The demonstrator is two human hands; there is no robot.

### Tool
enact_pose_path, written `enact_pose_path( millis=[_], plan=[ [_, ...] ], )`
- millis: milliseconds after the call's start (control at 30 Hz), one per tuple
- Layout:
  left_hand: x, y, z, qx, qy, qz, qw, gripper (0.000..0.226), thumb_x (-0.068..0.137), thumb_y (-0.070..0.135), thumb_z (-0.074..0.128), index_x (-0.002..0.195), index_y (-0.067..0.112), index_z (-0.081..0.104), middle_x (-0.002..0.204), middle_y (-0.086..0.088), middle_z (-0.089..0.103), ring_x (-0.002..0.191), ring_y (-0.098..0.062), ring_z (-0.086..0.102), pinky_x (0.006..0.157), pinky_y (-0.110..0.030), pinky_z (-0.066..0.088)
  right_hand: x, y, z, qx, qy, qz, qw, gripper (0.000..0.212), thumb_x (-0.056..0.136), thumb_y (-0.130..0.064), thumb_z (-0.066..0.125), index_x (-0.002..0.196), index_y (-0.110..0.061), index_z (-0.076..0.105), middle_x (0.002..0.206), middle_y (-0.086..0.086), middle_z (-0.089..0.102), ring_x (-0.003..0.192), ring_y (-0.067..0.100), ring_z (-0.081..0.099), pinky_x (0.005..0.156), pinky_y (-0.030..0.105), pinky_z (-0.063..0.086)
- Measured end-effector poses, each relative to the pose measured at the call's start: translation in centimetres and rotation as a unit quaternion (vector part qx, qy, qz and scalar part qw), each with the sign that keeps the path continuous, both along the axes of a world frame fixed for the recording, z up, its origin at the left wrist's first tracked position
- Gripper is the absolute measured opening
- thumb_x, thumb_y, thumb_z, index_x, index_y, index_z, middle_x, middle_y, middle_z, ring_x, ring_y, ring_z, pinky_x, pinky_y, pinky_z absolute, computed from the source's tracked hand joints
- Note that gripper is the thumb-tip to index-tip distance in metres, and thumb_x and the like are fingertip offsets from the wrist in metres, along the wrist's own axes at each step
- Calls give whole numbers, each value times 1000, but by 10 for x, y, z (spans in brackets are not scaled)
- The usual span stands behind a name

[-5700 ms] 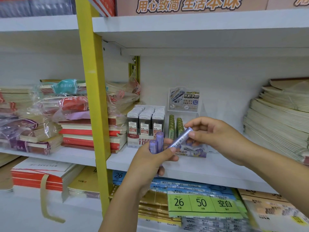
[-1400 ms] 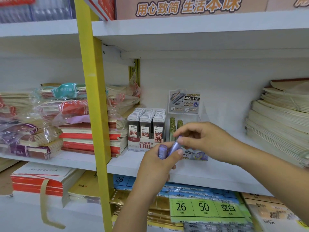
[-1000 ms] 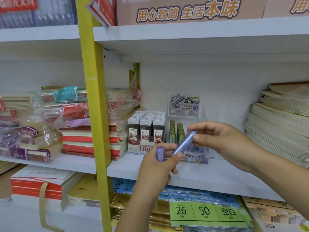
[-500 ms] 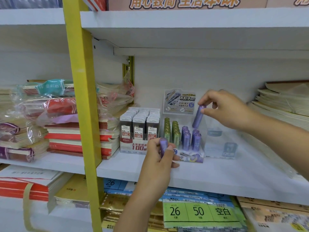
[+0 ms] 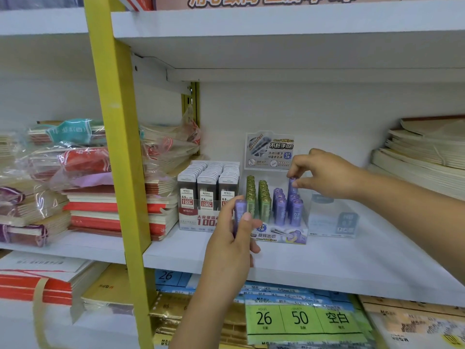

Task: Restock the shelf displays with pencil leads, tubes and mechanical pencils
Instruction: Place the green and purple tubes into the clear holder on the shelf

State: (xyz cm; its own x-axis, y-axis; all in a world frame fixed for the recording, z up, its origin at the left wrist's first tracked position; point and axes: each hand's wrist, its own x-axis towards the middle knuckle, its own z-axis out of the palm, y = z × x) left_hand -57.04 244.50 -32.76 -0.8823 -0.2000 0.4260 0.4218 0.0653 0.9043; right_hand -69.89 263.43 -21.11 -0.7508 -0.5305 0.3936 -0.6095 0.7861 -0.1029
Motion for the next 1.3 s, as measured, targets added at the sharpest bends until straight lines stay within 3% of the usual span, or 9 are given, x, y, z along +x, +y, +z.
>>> enact_pose_path(
  millis=[233, 367, 433, 533, 700, 833, 1033, 1200, 1300],
  plan=[
    [-4, -6, -3, 20, -46, -26, 998, 14, 103, 31, 47, 113, 38, 42, 75, 11, 69, 55, -3, 56, 53, -15, 46, -6, 3, -9, 47, -22, -16, 999, 10, 88, -39, 65, 92, -48, 66, 97, -6, 55, 99, 14, 44, 92, 35, 42],
    [-1, -7, -3, 43, -39, -37, 998, 11, 102, 26, 51, 111, 31, 55, 95, 9, 72, 77, -11, 69, 64, -25, 56, 1, 1, -4, 89, 38, -14, 995, 20, 95, -37, 56, 108, -40, 69, 106, -9, 61, 97, 11, 30, 94, 33, 36],
    [2, -8, 0, 50, -24, -37, 998, 16, 100, 26, 56, 111, 36, 62, 92, 9, 72, 83, -11, 71, 64, -26, 58, 17, -3, -1, 1, 73, 13, 997, 21, 95, -35, 54, 110, -39, 68, 98, -14, 60, 95, 7, 36, 87, 24, 35],
    [5, -9, 4, 33, -5, -37, 999, 24, 99, 26, 59, 106, 49, 65, 88, 9, 72, 80, -8, 70, 61, -24, 56, 57, -16, -2, -163, -74, 111, 978, 17, 91, -35, 59, 104, -43, 68, 90, -20, 68, 86, -7, 58, 72, 4, 40],
    [8, -5, 6, 18, -6, -55, 998, 22, 95, 21, 65, 114, 33, 66, 88, 7, 74, 73, -7, 67, 59, -21, 51, 94, -32, -16, -223, -213, 159, 938, 21, 88, -25, 66, 108, -27, 69, 90, -2, 72, 79, 20, 68, 76, 35, 58],
    [13, -9, 8, 39, -17, -70, 997, 31, 79, 39, 71, 109, 28, 69, 94, 5, 76, 82, -9, 71, 63, -19, 54, 95, -24, -14, -290, -224, 140, 920, 16, 89, -11, 63, 102, -19, 69, 84, 7, 72, 72, 16, 68, 67, 25, 56],
    [10, -6, 6, 3, 1, -2, 1000, 14, 87, 22, 75, 91, 36, 74, 90, 10, 74, 87, -10, 70, 71, -26, 57, 91, -22, -21, -385, -295, 148, 862, 19, 85, -10, 68, 103, -17, 71, 86, 10, 75, 73, 19, 71, 61, 23, 57],
    [3, 1, -1, -205, 52, 124, 970, 28, 92, 40, 65, 120, 45, 62, 111, 37, 56, 112, 17, 45, 93, -5, 35, 67, -23, -8, -422, -124, 105, 892, 19, 88, -4, 65, 93, -22, 69, 78, 4, 74, 65, 13, 69, 59, 22, 56],
    [-2, 3, -7, -315, 93, 169, 929, 35, 96, 41, 60, 131, 40, 59, 123, 32, 48, 114, 21, 28, 97, 0, 18, 41, -18, 6, -343, 23, 52, 938, 24, 89, -11, 64, 86, -35, 62, 85, -1, 69, 76, 17, 68, 73, 26, 54]
  ],
)
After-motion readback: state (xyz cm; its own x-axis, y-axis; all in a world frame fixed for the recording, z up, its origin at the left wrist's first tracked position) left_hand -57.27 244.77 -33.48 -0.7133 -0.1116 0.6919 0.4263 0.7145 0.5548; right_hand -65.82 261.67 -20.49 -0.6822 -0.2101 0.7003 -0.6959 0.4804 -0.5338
